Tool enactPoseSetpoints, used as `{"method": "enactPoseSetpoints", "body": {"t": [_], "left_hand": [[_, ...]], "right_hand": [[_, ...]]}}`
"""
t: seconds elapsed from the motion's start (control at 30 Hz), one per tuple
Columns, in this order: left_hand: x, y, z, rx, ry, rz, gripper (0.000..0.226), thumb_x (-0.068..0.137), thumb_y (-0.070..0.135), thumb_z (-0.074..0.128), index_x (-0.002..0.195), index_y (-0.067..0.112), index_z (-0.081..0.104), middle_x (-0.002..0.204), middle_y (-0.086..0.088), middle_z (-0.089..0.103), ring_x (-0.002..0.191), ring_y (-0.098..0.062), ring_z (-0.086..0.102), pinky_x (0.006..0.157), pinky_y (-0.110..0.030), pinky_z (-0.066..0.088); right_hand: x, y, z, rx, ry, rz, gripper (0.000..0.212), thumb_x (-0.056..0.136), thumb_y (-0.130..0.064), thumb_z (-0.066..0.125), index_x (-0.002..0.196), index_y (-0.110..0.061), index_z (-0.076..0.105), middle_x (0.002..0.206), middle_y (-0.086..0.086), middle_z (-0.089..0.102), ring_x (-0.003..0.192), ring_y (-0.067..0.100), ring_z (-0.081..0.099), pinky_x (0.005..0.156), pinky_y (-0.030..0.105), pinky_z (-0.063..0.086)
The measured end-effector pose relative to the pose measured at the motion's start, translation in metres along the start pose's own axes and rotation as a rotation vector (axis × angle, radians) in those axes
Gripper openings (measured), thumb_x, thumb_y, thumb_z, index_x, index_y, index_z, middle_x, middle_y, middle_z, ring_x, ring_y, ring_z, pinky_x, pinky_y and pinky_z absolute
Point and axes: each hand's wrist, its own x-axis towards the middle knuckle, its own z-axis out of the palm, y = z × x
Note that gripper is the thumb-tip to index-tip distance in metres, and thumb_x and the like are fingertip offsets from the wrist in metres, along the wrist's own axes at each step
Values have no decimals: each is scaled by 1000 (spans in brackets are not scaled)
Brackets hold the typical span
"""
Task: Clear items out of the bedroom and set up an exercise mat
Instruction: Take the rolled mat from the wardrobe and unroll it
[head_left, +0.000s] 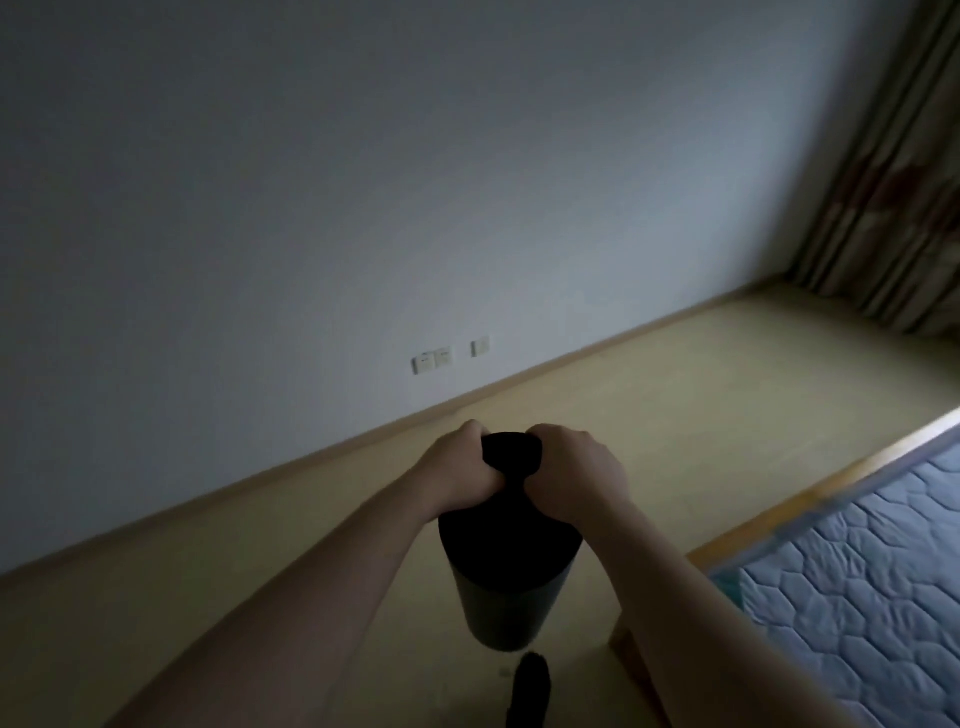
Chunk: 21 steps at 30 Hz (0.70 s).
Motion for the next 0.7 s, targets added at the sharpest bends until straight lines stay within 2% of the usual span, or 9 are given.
{"method": "enactPoseSetpoints", "body": {"t": [0.13, 0.27, 0.43, 0.53, 0.7], "left_hand": [[113, 12, -7, 23, -70, 21, 30, 76, 41, 56, 96, 20, 53, 95, 0, 64, 83, -16, 62, 64, -31, 45], [211, 32, -21, -7, -150, 25, 28, 69, 41, 56, 90, 23, 52, 95, 1, 64, 84, -15, 62, 72, -35, 51], [329, 84, -42, 21, -210, 111, 19, 80, 32, 64, 95, 26, 54, 97, 4, 63, 88, -13, 62, 69, -28, 48], [405, 120, -43, 0, -267, 175, 22, 78, 29, 67, 97, 28, 55, 99, 6, 63, 90, -11, 62, 77, -31, 53], [540, 177, -25, 4, -376, 268, 24, 78, 28, 66, 100, 27, 56, 102, 4, 62, 92, -13, 62, 83, -35, 54]], "right_hand": [[102, 31, 0, 17, 31, 63, 20, 74, -26, 51, 93, -26, 59, 86, 0, 63, 82, 29, 64, 62, 31, 46], [192, 55, -18, 17, 19, 113, 16, 76, -25, 51, 91, -25, 58, 84, -1, 62, 78, 27, 61, 63, 31, 46], [289, 94, -59, 31, 72, 193, 14, 78, -27, 51, 90, -26, 57, 82, -2, 62, 74, 25, 61, 61, 32, 50], [347, 128, -84, 31, 116, 265, 16, 77, -26, 51, 92, -25, 58, 85, -1, 63, 78, 27, 63, 62, 32, 50], [445, 196, -113, 5, 174, 398, 17, 78, -25, 50, 93, -25, 60, 84, -1, 62, 73, 26, 57, 61, 30, 44]]}}
